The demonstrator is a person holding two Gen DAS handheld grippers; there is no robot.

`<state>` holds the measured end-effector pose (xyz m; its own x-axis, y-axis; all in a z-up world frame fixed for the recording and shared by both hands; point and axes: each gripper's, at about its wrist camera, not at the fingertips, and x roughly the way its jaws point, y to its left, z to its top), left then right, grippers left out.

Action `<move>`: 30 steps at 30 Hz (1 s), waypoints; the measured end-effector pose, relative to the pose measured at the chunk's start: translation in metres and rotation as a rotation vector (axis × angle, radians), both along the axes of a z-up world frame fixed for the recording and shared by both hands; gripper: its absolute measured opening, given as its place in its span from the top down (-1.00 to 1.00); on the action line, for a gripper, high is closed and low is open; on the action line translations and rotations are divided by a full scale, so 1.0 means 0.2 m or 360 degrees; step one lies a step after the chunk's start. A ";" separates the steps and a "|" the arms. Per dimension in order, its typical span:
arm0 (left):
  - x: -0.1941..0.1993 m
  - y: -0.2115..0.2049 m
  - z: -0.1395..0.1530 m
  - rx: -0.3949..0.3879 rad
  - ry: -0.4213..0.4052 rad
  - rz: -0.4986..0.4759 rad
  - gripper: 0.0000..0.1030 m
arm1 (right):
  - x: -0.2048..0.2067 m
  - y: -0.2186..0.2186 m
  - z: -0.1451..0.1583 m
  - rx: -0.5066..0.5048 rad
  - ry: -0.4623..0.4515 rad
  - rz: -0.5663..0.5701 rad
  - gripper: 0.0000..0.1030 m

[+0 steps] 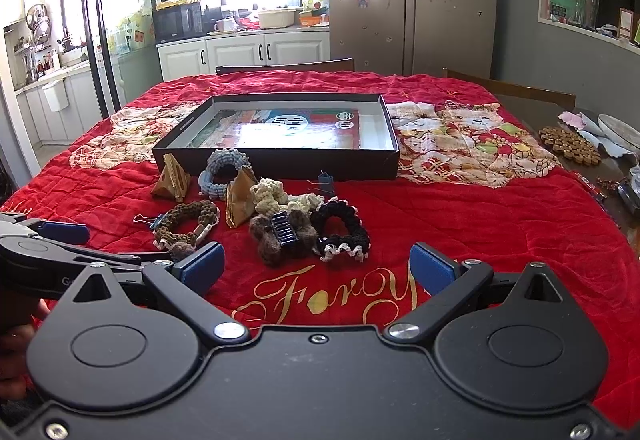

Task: Organize objects
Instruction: 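Move left gripper to brown pompom comb clip while right gripper approaches black lace scrunchie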

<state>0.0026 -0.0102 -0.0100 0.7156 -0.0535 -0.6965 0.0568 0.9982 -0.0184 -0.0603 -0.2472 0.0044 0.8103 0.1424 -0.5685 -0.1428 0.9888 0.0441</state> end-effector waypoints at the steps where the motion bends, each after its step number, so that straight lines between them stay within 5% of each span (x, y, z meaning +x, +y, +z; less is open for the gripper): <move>1: 0.00 0.00 0.00 0.0000 0.0004 0.0000 -1.00 | 0.00 0.00 0.00 0.0001 0.0003 -0.0002 -0.93; 14: 0.04 0.00 -0.05 -0.0008 0.0052 -0.0048 -1.00 | 0.06 -0.05 -0.04 -0.0025 0.0038 -0.0048 -0.89; 23: 0.04 -0.02 -0.06 -0.0049 0.0036 -0.0172 -1.00 | 0.16 -0.10 -0.12 -0.0106 0.0060 -0.0061 -0.57; 30: 0.08 -0.02 -0.09 -0.0118 0.0071 -0.0247 -0.76 | 0.26 -0.10 -0.20 -0.0122 0.0089 0.0031 -0.31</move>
